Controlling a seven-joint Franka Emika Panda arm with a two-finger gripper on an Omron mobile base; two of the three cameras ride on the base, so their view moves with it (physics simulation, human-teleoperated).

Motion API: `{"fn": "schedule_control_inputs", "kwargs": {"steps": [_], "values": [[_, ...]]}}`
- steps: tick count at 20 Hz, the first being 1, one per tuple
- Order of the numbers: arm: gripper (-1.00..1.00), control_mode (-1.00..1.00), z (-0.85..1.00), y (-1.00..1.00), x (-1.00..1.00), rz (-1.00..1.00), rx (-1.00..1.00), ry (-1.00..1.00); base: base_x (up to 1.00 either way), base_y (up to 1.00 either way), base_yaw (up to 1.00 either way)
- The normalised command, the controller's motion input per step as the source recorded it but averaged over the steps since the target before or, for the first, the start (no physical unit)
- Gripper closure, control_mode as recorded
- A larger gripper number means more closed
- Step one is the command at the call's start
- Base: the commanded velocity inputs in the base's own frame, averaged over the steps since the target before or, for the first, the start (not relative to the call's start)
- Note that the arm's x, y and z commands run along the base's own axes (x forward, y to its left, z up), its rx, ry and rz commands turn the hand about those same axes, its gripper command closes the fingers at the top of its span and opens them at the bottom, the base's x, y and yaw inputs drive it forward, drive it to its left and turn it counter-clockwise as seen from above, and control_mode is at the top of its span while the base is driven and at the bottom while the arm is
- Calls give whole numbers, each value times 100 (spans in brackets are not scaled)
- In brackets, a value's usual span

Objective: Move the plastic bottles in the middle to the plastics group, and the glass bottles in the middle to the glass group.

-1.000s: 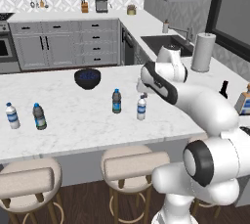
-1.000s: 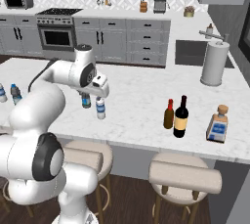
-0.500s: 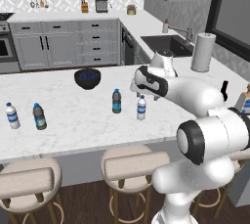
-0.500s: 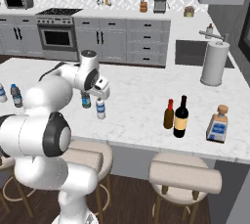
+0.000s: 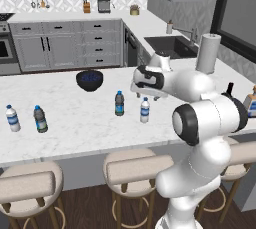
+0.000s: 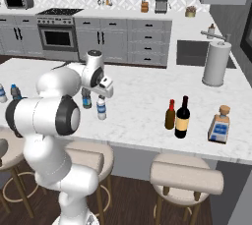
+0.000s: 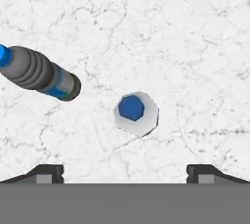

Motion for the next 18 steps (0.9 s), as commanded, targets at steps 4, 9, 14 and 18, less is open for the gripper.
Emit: {"fn": "schedule_control_inputs", "kwargs": {"steps": [4, 9, 14, 18], "values": [[-100, -100, -39, 0, 18, 0, -2, 0, 0, 0, 0], [-100, -100, -30, -3, 25, 0, -3, 0, 0, 0, 0], [-100, -100, -15, -1, 30, 0, 0, 0, 0, 0, 0], [-100, -100, -16, -1, 27, 0, 0, 0, 0, 0, 0]]}}
